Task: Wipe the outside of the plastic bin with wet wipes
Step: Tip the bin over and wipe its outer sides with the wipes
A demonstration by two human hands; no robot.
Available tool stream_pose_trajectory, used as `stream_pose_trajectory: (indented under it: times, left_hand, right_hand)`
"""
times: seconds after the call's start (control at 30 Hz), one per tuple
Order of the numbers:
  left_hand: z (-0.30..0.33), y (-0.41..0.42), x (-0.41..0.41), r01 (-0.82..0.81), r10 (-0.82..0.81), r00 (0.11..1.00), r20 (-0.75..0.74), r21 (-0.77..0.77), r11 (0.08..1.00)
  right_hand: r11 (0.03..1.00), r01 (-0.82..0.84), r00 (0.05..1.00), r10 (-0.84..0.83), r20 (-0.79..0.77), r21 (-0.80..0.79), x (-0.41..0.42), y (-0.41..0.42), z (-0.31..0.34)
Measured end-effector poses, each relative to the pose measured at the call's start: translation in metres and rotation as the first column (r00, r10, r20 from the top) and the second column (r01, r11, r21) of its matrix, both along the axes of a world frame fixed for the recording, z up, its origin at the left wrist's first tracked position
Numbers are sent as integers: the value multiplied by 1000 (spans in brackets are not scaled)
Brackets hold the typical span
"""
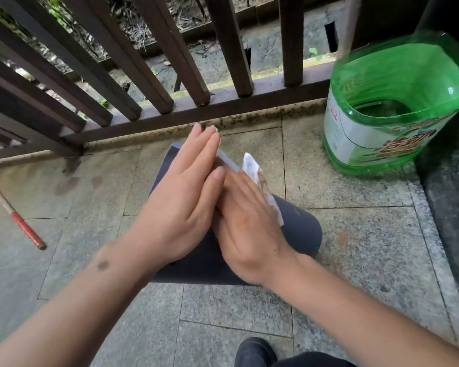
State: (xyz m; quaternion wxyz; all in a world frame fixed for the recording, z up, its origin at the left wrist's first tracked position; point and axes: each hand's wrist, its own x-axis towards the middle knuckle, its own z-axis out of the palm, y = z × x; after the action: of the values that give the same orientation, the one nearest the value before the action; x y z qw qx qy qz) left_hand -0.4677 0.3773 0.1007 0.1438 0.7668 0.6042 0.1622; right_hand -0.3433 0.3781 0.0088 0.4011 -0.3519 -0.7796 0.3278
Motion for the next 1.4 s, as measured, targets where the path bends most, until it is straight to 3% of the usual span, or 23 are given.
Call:
stream_pose_trajectory:
  times: [0.17, 0.3, 0.53, 0.7, 0.77, 0.87, 1.0, 1.1, 1.27, 1.4]
  left_hand:
    - [-1, 0, -4, -18, 27, 993, -117, 82, 996]
    - [1, 2, -9, -64, 83, 980, -180, 109, 992]
    - [0, 2, 0, -15, 34, 980, -198, 97, 995]
    - [-1, 1, -5, -107, 117, 987, -106, 91, 990]
    - [-3, 5, -3, -153, 157, 987, -42, 83, 985]
    - [-4, 9, -5, -246, 241, 969, 59, 82, 966]
    - [-7, 0, -24, -260, 251, 964, 85, 113, 959]
    - [-8, -3, -39, -406, 400, 911, 96, 47, 913]
    - [-7, 1, -26, -418, 413, 904, 111, 20, 908]
    - [-6, -2, -21, -397, 391, 917, 84, 75, 915]
  right_hand:
    - [1000, 15, 994, -18, 112, 21, 4, 1, -13]
    - [977, 146, 972, -112, 207, -155, 40, -6, -57]
    - [902, 220, 966, -148, 211, -371, 80, -21, -99]
    - [931, 274, 956, -238, 170, -239, 33, -19, -47]
    - [976, 199, 975, -187, 122, -92, -5, -11, -13]
    - [996, 84, 993, -83, 90, -10, -43, -2, 16]
    - [994, -11, 970, -16, 243, 108, -19, -7, -15]
    - [992, 121, 917, -104, 385, -20, 30, -15, -67]
    - [890, 352, 905, -245, 347, -291, 47, -2, -83]
    - [950, 272, 951, -241, 195, -152, -17, 7, -24]
